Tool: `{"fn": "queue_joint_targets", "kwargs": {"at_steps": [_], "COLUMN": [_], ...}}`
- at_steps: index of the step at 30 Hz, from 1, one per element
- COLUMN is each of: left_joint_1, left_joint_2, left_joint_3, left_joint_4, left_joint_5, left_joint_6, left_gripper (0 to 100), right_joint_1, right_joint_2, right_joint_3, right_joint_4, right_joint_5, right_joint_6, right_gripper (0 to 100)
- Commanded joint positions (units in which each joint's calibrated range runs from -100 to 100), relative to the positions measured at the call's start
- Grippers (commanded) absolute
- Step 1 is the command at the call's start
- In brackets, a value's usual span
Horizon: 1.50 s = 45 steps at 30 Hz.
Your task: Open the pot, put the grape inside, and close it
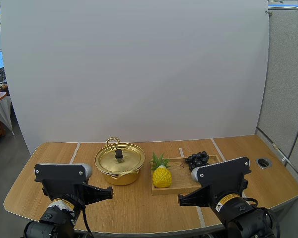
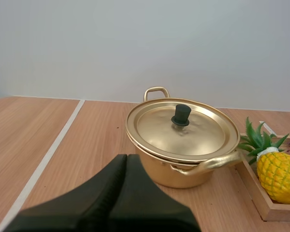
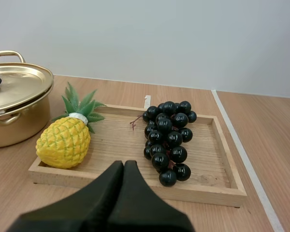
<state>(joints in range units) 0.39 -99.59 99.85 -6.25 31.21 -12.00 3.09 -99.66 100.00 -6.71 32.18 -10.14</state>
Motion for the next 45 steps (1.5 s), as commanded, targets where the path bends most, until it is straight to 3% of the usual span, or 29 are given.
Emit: {"fn": "queue_joint_targets", "kwargs": {"at_steps": [1, 27, 36, 45], "left_joint_1": [0.04, 0.04, 0.04, 0.04], "left_joint_2": [-0.41, -0.41, -0.41, -0.41], "left_joint_3": [0.15, -0.78, -6.97, -17.00], "left_joint_4": [0.53, 0.53, 0.60, 0.60], "left_joint_5": [-0.02, 1.83, 5.47, 5.47], "left_joint_6": [-0.45, -0.37, -0.28, 6.28], "left_gripper": [0, 0, 0, 0], "right_joint_1": [-0.17, -0.17, -0.17, -0.17], "right_joint_2": [-0.34, -0.34, -0.34, -0.34], "right_joint_3": [0.00, 0.00, -10.79, -18.67], "right_joint_4": [-0.42, -0.42, -0.42, -0.42], "right_joint_5": [-0.65, 0.86, 5.55, 5.55], "right_joint_6": [-0.01, -0.01, -0.01, -0.01], "right_gripper": [0, 0, 0, 0]}}
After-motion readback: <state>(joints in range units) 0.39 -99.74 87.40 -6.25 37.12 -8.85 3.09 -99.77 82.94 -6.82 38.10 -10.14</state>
